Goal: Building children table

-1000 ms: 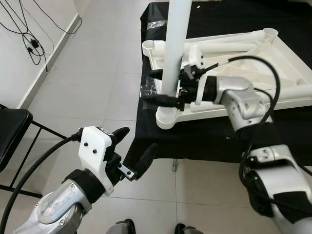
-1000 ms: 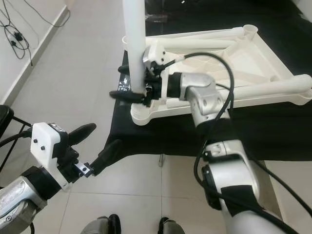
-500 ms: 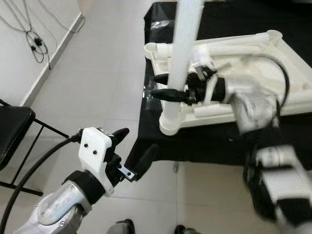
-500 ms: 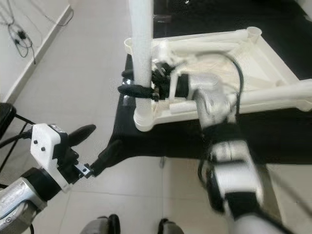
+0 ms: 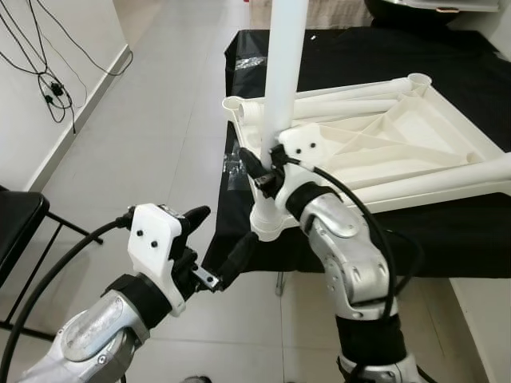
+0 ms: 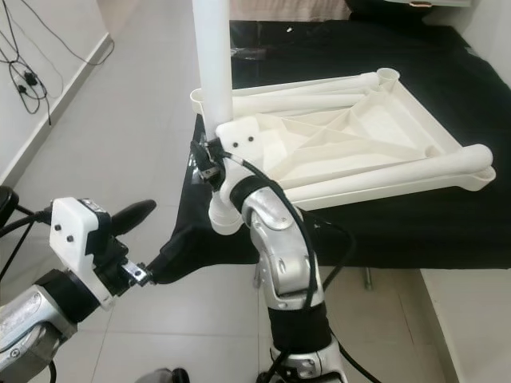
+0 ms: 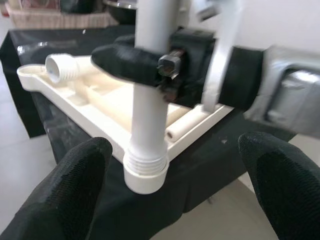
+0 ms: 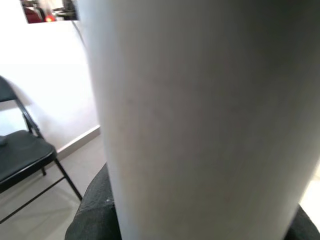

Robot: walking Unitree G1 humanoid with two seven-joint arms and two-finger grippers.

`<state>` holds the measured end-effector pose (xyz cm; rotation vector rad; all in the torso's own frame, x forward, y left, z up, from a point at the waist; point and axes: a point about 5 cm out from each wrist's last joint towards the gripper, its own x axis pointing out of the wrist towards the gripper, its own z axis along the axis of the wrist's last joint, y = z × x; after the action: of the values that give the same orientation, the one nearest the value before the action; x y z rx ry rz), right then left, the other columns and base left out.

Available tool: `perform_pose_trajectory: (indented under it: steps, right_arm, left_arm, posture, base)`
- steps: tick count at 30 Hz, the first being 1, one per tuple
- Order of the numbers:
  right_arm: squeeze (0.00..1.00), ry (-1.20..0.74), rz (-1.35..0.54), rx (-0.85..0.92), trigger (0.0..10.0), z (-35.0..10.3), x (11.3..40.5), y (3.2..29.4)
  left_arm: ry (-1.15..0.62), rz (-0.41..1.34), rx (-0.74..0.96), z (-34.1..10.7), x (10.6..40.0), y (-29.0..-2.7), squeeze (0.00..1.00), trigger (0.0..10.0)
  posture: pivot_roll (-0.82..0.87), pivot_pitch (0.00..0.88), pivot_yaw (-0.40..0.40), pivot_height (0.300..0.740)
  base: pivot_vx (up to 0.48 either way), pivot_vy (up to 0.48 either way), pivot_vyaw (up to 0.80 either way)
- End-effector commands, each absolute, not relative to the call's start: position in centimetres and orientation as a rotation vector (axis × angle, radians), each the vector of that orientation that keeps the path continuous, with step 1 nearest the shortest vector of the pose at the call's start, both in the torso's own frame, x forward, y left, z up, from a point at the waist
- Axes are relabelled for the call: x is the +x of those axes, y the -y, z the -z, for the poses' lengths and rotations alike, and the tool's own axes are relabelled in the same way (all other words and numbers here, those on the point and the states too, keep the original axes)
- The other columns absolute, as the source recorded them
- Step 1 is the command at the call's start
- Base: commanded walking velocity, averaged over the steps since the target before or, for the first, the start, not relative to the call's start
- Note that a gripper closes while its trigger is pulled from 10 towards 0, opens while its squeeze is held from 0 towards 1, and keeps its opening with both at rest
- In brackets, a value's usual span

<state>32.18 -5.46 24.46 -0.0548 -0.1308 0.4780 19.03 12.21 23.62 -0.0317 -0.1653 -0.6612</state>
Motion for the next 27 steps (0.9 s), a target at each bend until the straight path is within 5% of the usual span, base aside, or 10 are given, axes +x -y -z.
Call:
perform_pose_trajectory:
  steps: [1, 2, 4, 5, 8, 9, 19, 20, 27]
  right_arm:
    - [0.0, -0.069, -0.437, 0.003, 0.0, -21.1, 33.0, 4.5]
    - [0.0, -0.071, -0.435, 0.003, 3.5, -21.3, 33.3, 4.4]
    - [0.0, -0.071, -0.435, 0.003, 3.5, -21.3, 33.3, 4.4]
    - [0.0, -0.049, -0.444, 0.041, 10.0, -21.7, 33.3, 4.2]
    - [0.05, 0.029, -0.449, 0.078, 10.0, -23.2, 33.1, 4.3]
    - [1.0, 0.076, -0.51, 0.109, 10.0, -23.9, 33.0, 4.2]
    - [0.94, 0.198, -1.023, 0.078, 10.0, -25.4, 32.8, 5.4]
    - [0.0, 0.185, -1.105, 0.071, 10.0, -25.2, 32.6, 5.8]
    - [0.0, 0.138, -1.269, -0.002, 10.0, -24.6, 32.8, 7.5]
  left_arm:
    - [0.154, 0.66, -0.027, -23.4, 19.1, -12.3, 0.0, 10.0]
    - [0.156, 0.657, -0.023, -23.4, 19.1, -12.3, 0.0, 10.0]
    - [0.156, 0.657, -0.023, -23.4, 19.1, -12.3, 0.0, 10.0]
    - [0.156, 0.655, -0.021, -23.4, 19.1, -12.4, 0.0, 10.0]
    - [0.157, 0.653, -0.02, -23.4, 19.2, -12.4, 0.0, 10.0]
    - [0.157, 0.654, -0.02, -23.4, 19.2, -12.4, 0.0, 10.0]
    - [0.151, 0.647, -0.021, -23.2, 19.2, -12.5, 0.0, 10.0]
    - [0.146, 0.644, -0.021, -23.1, 19.2, -12.5, 0.0, 10.0]
    - [0.114, 0.64, -0.017, -22.2, 19.2, -12.7, 0.0, 10.0]
  posture:
    - [0.16, 0.237, -0.034, 0.74]
    - [0.16, 0.237, -0.034, 0.74]
    - [0.16, 0.237, -0.034, 0.74]
    - [0.16, 0.234, -0.033, 0.74]
    - [0.16, 0.236, -0.033, 0.74]
    - [0.16, 0.236, -0.034, 0.74]
    - [0.17, 0.238, -0.036, 0.74]
    - [0.18, 0.237, -0.035, 0.74]
    - [0.18, 0.231, -0.032, 0.74]
  base:
    - [0.0, 0.0, 0.0]
    - [0.0, 0.0, 0.0]
    - [0.0, 0.0, 0.0]
    - [0.0, 0.0, 0.0]
    - [0.0, 0.0, 0.0]
    - [0.0, 0.0, 0.0]
    - [0.0, 0.0, 0.0]
    - [0.0, 0.0, 0.0]
    - [0.0, 0.0, 0.0]
